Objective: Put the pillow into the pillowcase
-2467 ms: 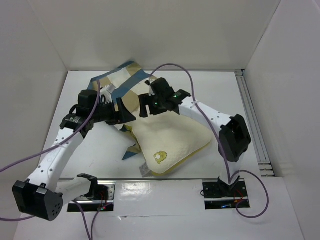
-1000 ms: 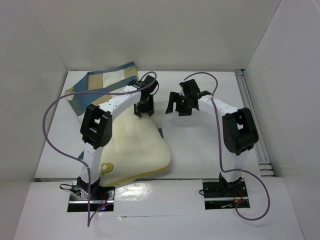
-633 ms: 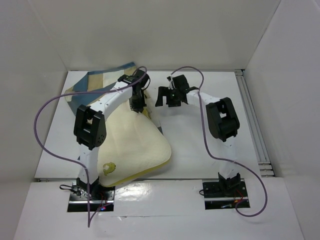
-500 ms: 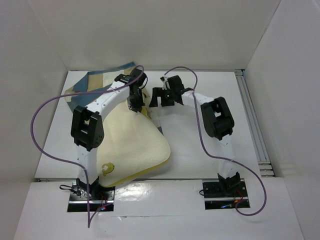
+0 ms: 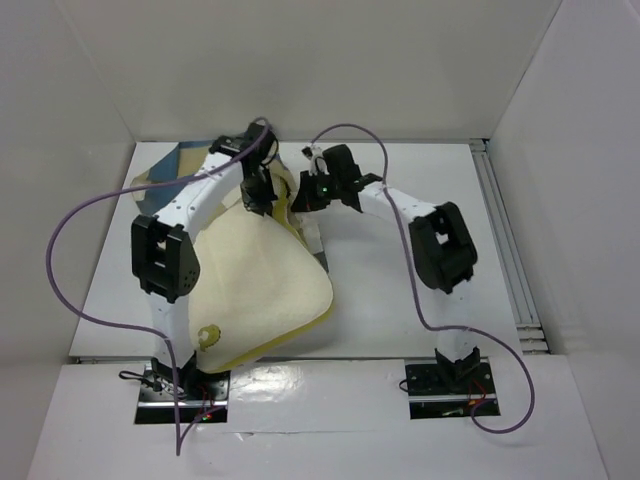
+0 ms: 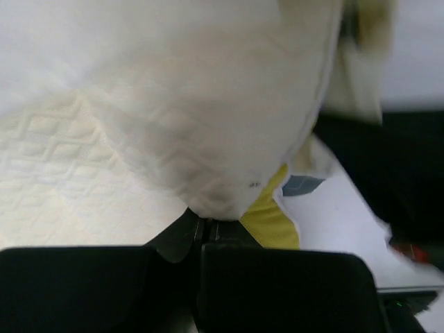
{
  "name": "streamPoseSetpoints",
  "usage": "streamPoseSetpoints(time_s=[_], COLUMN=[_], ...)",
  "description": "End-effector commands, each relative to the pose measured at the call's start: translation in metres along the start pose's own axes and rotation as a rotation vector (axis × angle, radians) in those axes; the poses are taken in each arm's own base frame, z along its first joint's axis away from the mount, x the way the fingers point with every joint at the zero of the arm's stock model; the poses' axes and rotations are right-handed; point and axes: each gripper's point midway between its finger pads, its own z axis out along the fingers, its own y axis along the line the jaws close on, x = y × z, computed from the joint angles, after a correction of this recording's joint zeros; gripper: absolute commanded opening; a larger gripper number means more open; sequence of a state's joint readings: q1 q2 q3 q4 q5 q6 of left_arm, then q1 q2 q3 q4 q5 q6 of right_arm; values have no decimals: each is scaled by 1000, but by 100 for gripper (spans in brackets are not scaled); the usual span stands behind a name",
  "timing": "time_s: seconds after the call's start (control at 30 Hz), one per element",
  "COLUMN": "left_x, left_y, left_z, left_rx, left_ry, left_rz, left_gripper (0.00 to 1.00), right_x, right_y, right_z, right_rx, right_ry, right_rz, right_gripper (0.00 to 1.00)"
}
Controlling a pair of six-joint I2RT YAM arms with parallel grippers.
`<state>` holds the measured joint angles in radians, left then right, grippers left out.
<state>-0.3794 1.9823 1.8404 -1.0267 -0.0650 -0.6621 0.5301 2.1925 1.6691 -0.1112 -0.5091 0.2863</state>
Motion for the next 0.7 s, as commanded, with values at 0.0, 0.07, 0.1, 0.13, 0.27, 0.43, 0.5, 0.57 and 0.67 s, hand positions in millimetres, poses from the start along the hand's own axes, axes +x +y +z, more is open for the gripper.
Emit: streamPoseSetpoints(time_s=[0.0, 0.07, 0.1, 0.13, 0.27, 0.43, 0.5, 0.57, 0.67], left_x=[-65, -71, -69, -68, -64, -70, -76, -85, -100], left_y=[13, 28, 28, 27, 19, 16, 13, 13, 16], left_z=[-95, -111, -115, -113, -87, -87, -96, -105, -132], left_rx=[72, 13, 20, 27, 74, 63, 80, 73, 63], left_ry=[-244, -277, -281, -287, -304, -332, -355, -388, -465], left_rz=[-89, -120, -155, -177, -244, -275, -277, -283, -299], left_gripper=[0, 0, 0, 0, 0, 0, 0, 0, 0], right_x=[-48, -21, 18, 37, 108, 82, 66, 29, -36], right_y=[111, 122, 115, 111, 68, 51, 51, 57, 100], right_z=[-113, -130, -131, -124, -87, -63, -59, -57, -77], right_rx=[-109, -91, -86, -88, -14, 53, 69, 70, -31], right_ry=[-112, -80, -8, 21, 200, 178, 170, 123, 3], right_rz=[-138, -132, -78, -72, 12, -50, -76, -102, -161], right_gripper=[0, 0, 0, 0, 0, 0, 0, 0, 0])
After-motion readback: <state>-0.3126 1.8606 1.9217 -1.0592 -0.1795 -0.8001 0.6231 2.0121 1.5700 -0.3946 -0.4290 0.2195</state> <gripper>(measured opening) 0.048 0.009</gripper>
